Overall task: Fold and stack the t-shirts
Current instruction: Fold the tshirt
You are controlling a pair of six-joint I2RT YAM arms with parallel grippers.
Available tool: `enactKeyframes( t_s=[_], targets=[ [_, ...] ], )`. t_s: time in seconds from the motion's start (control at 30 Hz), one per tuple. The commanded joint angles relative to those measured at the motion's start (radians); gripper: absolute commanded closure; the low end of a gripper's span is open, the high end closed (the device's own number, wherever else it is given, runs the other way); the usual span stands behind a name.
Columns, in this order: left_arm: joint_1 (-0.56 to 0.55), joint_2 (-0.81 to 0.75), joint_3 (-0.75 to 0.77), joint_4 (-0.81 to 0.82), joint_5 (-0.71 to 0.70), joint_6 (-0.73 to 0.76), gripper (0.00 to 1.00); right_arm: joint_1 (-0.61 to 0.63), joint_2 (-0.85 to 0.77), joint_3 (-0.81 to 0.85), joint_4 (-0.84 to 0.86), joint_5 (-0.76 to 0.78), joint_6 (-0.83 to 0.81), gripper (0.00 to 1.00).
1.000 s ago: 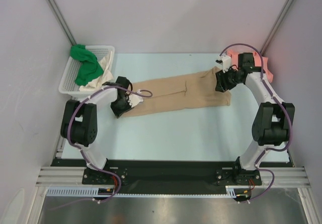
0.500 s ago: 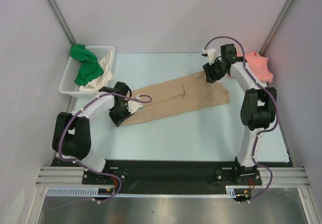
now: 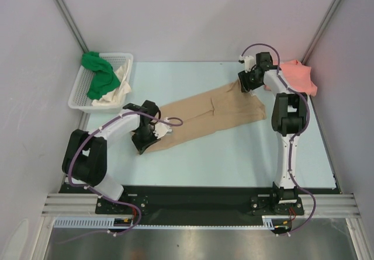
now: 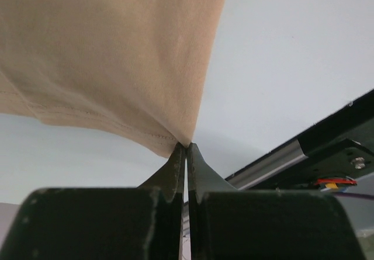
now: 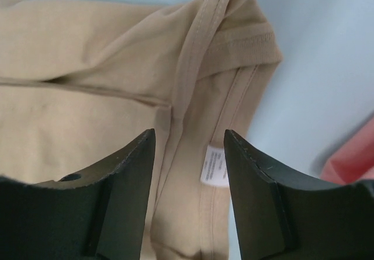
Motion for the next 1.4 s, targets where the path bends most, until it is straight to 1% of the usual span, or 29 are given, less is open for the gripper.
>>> enactKeyframes(
  t_s=[0.0,0.1,0.27,0.37,0.47,0.5,0.53,0.57,0.63,0.73,0.83,0.87,0.9,0.93,0.97,1.0,1.1,1.13,1.23,1.27,1.33,1.37],
  targets=[
    [-0.027,0.000,0.077,-0.044,0.022,-0.035,0.99,0.000,0.044,0.082,0.056,0.046,0.036,0.44],
    [-0.045,0.021,0.116,-0.056,0.027,-0.033,1.00,-0.005,0.074,0.117,0.051,0.057,0.033,0.43],
    [-0.067,0.070,0.150,-0.064,0.028,-0.037,1.00,-0.002,0.093,0.114,0.051,0.065,0.047,0.43],
    [-0.093,0.086,0.153,-0.067,0.016,-0.033,0.99,0.006,0.108,0.110,0.045,0.065,0.053,0.47],
    [-0.113,0.086,0.139,-0.068,0.010,-0.037,1.00,0.007,0.131,0.125,0.044,0.082,0.062,0.64],
    [-0.114,0.086,0.125,-0.068,0.008,-0.038,1.00,0.009,0.152,0.134,0.042,0.098,0.065,0.82],
    [-0.119,0.080,0.118,-0.065,0.005,-0.040,1.00,0.010,0.168,0.175,0.029,0.120,0.076,0.93],
    [-0.125,0.073,0.110,-0.067,0.002,-0.041,0.99,0.010,0.186,0.194,0.022,0.129,0.097,0.99],
    [-0.130,0.060,0.082,-0.065,0.002,-0.043,1.00,0.012,0.199,0.197,0.044,0.155,0.120,1.00],
    [-0.149,0.021,0.041,-0.067,-0.003,-0.041,1.00,0.024,0.222,0.245,0.059,0.158,0.137,1.00],
    [-0.177,-0.002,0.015,-0.059,0.003,-0.044,1.00,0.056,0.266,0.326,0.084,0.163,0.128,1.00],
    [-0.209,0.000,0.015,-0.059,0.017,-0.047,1.00,0.062,0.292,0.367,0.081,0.164,0.128,1.00],
    [-0.228,0.003,0.024,-0.056,0.023,-0.053,0.99,0.081,0.320,0.465,0.073,0.163,0.130,1.00],
    [-0.266,0.013,0.032,-0.057,0.026,-0.059,1.00,0.087,0.374,0.522,0.064,0.164,0.130,1.00],
    [-0.284,0.024,0.041,-0.061,0.037,-0.064,1.00,0.095,0.392,0.559,0.067,0.167,0.131,1.00],
    [-0.304,0.036,0.064,-0.062,0.042,-0.075,0.99,0.111,0.403,0.588,0.108,0.187,0.128,1.00],
    [-0.381,0.076,0.116,-0.065,0.063,-0.092,1.00,0.139,0.403,0.567,0.180,0.200,0.102,1.00],
    [-0.422,0.092,0.131,-0.068,0.071,-0.096,1.00,0.154,0.404,0.565,0.214,0.203,0.093,1.00],
    [-0.485,0.164,0.209,-0.073,0.120,-0.121,1.00,0.168,0.412,0.567,0.275,0.207,0.099,1.00],
    [-0.529,0.209,0.251,-0.073,0.132,-0.132,1.00,0.170,0.415,0.568,0.291,0.210,0.111,1.00],
    [-0.597,0.248,0.292,-0.068,0.161,-0.138,0.99,0.175,0.426,0.576,0.339,0.212,0.122,1.00],
    [-0.617,0.288,0.329,-0.064,0.168,-0.144,1.00,0.179,0.429,0.576,0.355,0.209,0.130,1.00]
  ],
)
